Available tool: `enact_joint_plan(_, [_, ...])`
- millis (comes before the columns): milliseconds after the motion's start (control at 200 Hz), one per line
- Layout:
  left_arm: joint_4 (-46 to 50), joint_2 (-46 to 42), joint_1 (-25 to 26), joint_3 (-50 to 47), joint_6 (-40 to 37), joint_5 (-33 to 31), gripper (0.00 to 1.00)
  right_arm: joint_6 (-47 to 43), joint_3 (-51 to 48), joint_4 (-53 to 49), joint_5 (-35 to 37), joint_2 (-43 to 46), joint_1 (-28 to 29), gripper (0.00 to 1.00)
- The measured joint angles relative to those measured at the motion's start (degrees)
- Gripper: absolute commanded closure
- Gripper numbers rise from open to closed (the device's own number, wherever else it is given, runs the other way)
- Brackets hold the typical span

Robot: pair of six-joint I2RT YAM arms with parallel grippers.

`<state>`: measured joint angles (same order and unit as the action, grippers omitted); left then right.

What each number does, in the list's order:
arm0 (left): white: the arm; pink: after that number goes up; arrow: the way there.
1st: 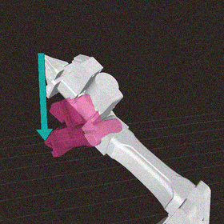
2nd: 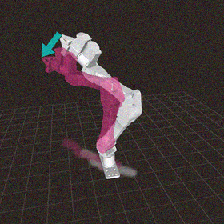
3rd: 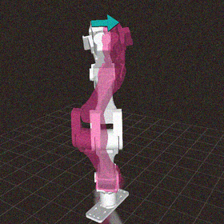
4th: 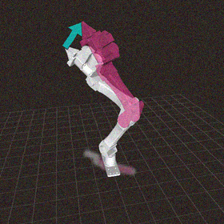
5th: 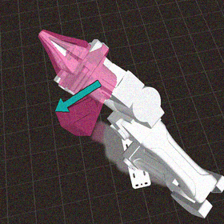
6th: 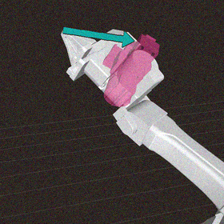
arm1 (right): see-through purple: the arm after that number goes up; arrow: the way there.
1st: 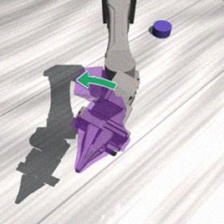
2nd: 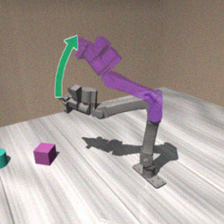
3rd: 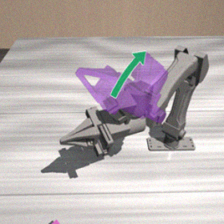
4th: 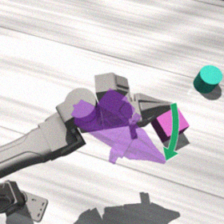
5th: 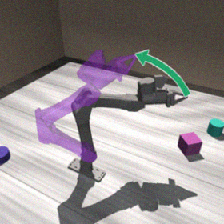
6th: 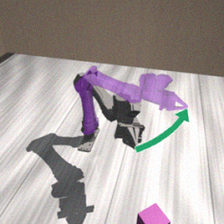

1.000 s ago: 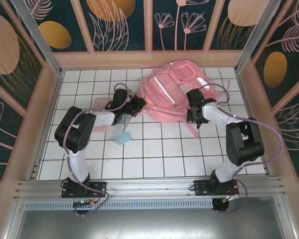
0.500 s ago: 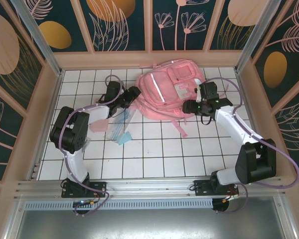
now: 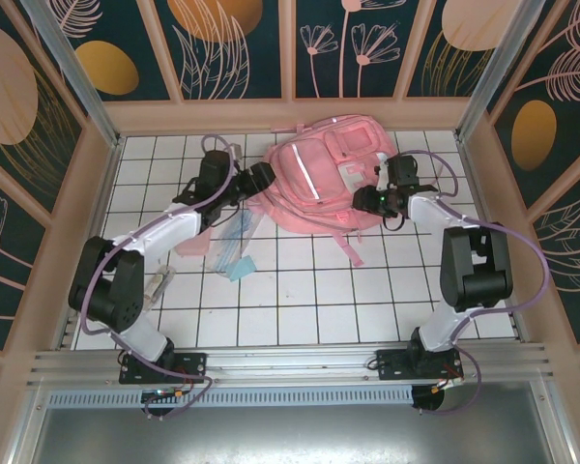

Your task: Pack the student bag

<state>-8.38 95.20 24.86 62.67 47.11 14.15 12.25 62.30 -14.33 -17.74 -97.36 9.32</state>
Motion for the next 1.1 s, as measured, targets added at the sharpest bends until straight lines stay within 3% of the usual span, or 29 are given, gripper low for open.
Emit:
enact_joint_plan(120, [-1.8, 5.9, 1.4, 0.6, 0.2, 3.1, 0.30, 0.0, -0.8, 2.2, -1.6, -0.3, 0.0, 0.43])
enact_joint_plan(350, [-2.1, 15.4, 1.5, 3.0, 0.1, 4.5, 0.46, 0.1, -1.7, 5.7, -5.3, -3.3, 0.0, 0.43])
enact_joint_plan(590, [-2.9, 17.6, 1.5, 3.7, -0.4, 4.5, 0.46, 0.1, -1.8, 7.2, -7.5, -6.3, 0.3, 0.42])
enact_joint_plan(801, [-3.3, 19.3, 1.2, 5.1, -0.6, 4.2, 0.45, 3.0, -1.8, 8.4, -10.9, -6.6, 2.1, 0.49])
enact_joint_plan(1101, [-0.5, 19.6, -2.3, 7.1, -3.9, -0.6, 0.41, 6.1, 0.5, 3.7, -10.3, -3.0, 12.9, 0.47])
